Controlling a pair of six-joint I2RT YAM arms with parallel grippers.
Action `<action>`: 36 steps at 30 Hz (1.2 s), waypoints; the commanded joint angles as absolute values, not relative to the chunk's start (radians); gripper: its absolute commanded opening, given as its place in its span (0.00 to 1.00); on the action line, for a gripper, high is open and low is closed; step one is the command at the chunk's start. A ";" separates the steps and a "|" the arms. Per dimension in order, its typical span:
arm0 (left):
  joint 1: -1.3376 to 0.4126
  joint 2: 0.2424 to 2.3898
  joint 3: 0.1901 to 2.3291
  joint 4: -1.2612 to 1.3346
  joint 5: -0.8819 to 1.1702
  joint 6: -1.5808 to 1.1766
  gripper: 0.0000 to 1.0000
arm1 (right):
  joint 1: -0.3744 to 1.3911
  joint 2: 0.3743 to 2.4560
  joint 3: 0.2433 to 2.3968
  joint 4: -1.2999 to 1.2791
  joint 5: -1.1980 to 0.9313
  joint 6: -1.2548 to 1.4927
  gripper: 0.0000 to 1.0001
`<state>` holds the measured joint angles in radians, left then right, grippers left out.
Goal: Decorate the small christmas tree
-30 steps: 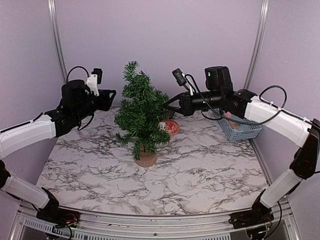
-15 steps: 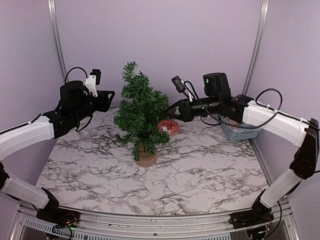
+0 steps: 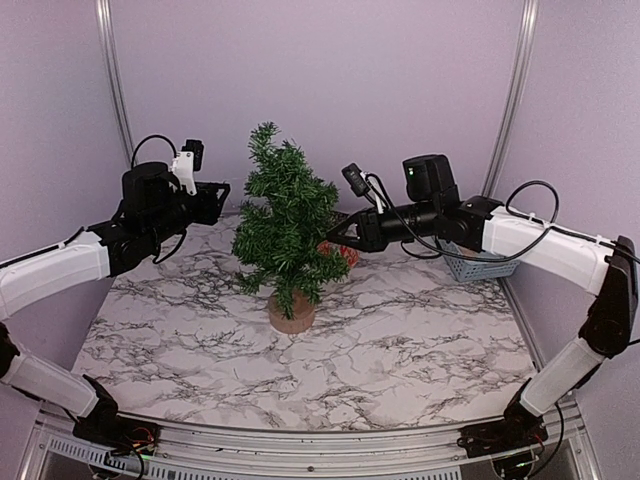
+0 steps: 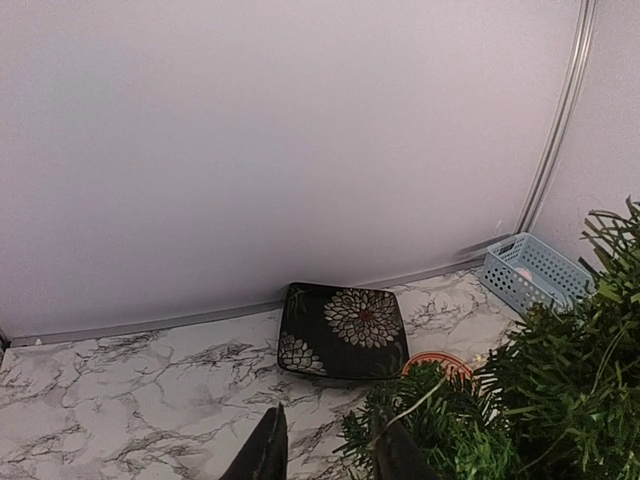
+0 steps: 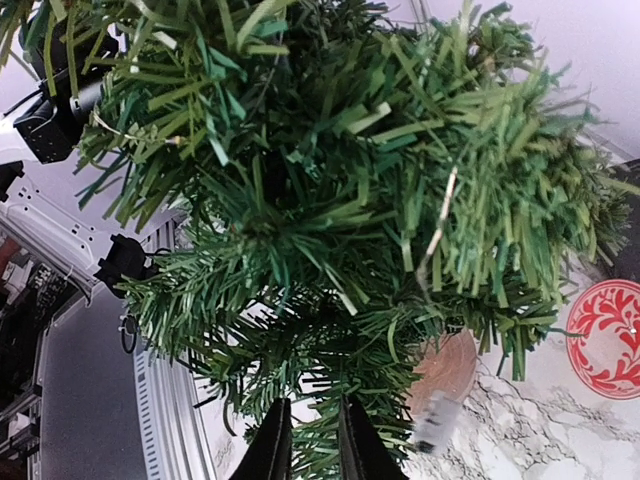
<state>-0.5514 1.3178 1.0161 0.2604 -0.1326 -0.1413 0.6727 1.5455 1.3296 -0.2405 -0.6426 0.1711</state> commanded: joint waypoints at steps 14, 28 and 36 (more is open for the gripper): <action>-0.539 1.214 0.940 0.237 -0.127 -0.161 0.64 | 0.615 1.411 1.248 -0.166 -0.590 0.123 0.34; -0.484 1.146 0.779 0.254 -0.055 -0.253 0.68 | 0.592 1.308 1.019 -0.042 -0.591 0.226 0.47; -0.483 1.118 0.605 0.337 -0.048 -0.329 0.65 | 0.592 1.283 0.751 0.183 -0.580 0.381 0.49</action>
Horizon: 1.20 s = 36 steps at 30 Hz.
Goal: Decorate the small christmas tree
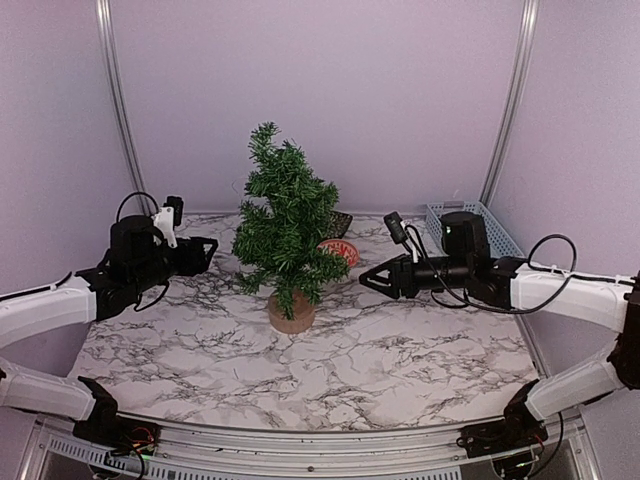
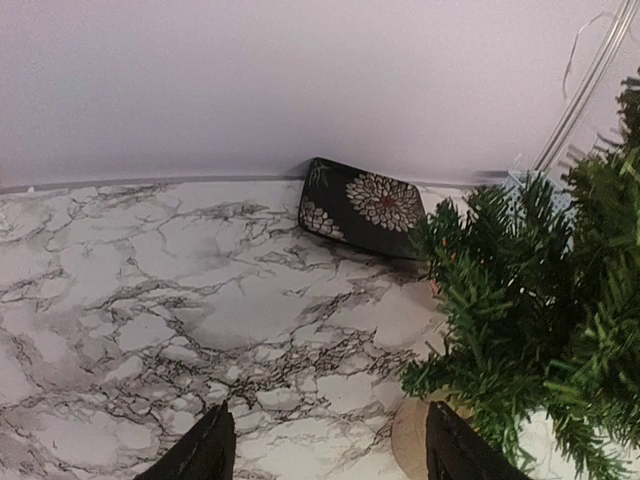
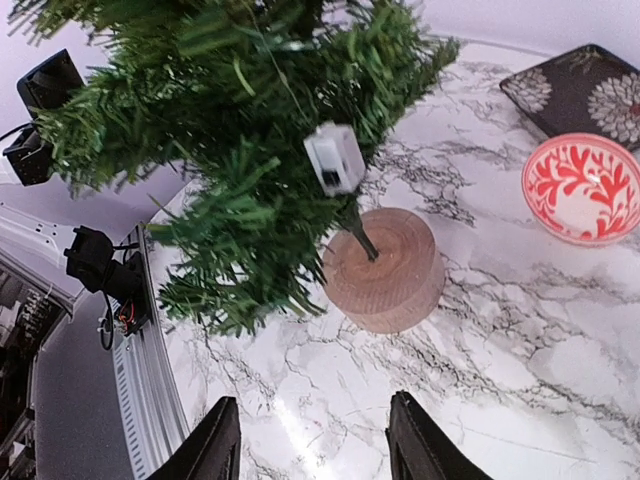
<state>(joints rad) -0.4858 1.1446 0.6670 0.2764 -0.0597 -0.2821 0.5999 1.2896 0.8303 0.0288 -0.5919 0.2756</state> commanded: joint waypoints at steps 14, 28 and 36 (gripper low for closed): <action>-0.525 1.214 0.435 0.490 0.134 -0.427 0.50 | 0.628 1.584 0.678 0.501 -0.617 0.509 0.44; -0.630 1.526 0.502 0.714 0.176 -0.492 0.38 | 0.641 1.883 0.821 0.669 -0.653 0.575 0.37; -0.663 1.668 0.552 0.810 0.199 -0.528 0.29 | 0.654 1.991 0.899 0.695 -0.666 0.592 0.31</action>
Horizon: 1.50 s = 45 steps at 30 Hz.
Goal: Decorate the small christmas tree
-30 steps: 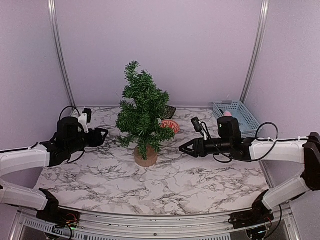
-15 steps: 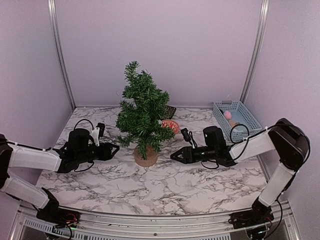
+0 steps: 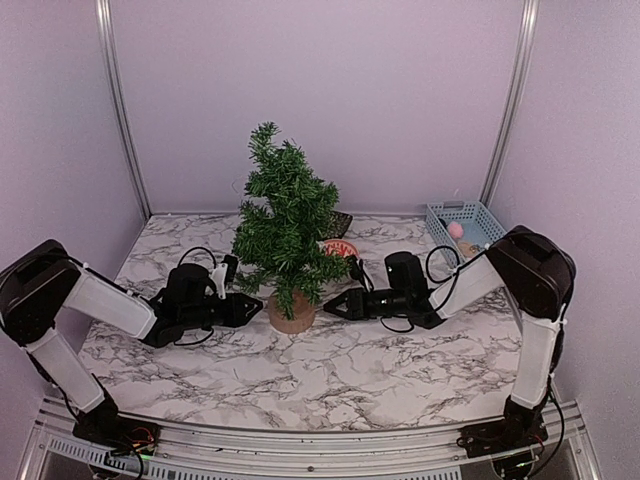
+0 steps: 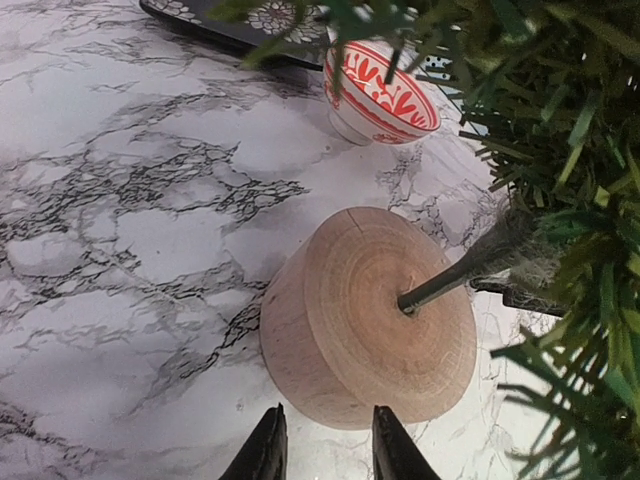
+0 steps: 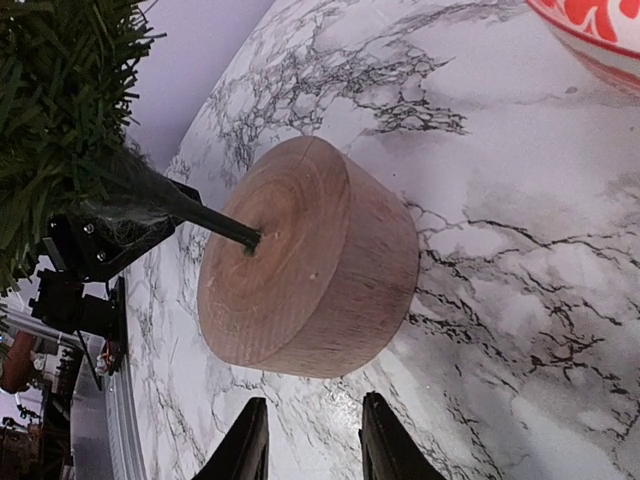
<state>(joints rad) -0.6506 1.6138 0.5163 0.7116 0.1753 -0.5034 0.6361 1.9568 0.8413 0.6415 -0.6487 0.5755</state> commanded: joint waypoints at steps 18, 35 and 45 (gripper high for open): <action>-0.687 1.832 0.647 0.908 0.210 -0.564 0.17 | 0.627 2.108 1.011 0.699 -0.651 0.605 0.20; -0.602 1.658 0.584 0.818 0.142 -0.541 0.62 | 0.377 1.689 1.006 0.208 -0.549 0.300 0.34; -0.476 1.468 0.547 0.627 0.029 -0.459 0.73 | -0.024 1.691 1.213 -0.147 -0.287 0.075 0.35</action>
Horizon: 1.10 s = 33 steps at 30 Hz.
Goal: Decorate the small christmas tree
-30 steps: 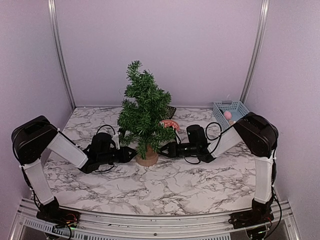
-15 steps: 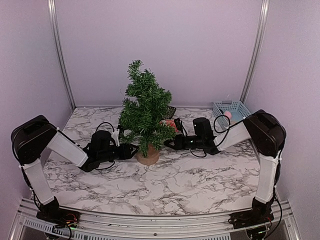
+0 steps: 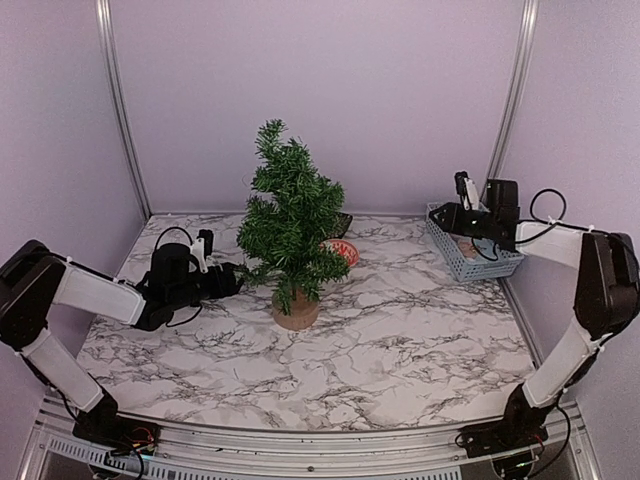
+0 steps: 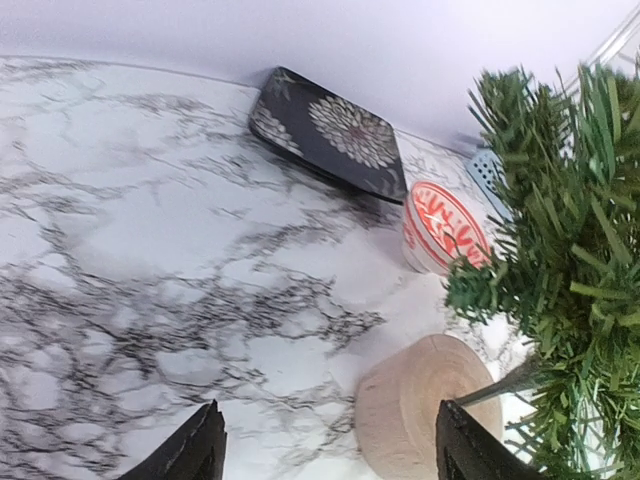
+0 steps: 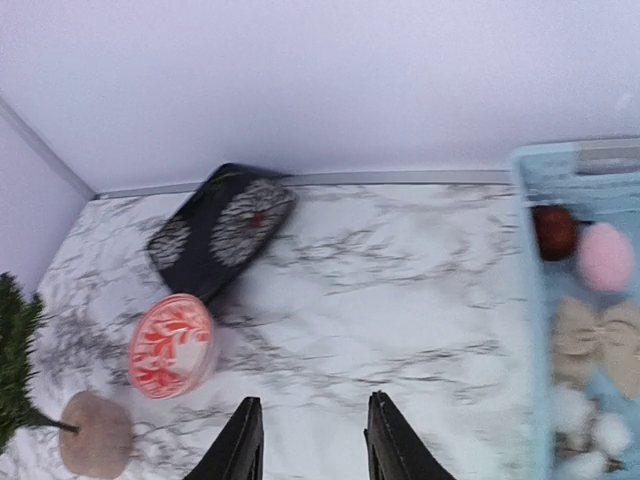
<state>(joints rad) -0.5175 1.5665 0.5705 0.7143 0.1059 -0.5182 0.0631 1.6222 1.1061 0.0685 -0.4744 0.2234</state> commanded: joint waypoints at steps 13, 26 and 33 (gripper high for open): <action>-0.417 1.281 0.583 0.506 -0.073 -0.331 0.78 | -0.039 1.984 1.480 -0.456 0.044 -0.076 0.34; -0.417 1.235 0.563 0.499 -0.087 -0.309 0.78 | -0.026 1.673 1.089 -0.499 -0.100 0.037 0.35; -0.417 1.217 0.556 0.498 -0.090 -0.338 0.78 | 0.103 1.388 0.803 -0.527 -0.162 0.197 0.39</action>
<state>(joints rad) -0.4213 1.2522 0.5583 0.5083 -0.0799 -0.3294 0.0185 1.4986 0.9073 -0.4438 -0.1032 0.0704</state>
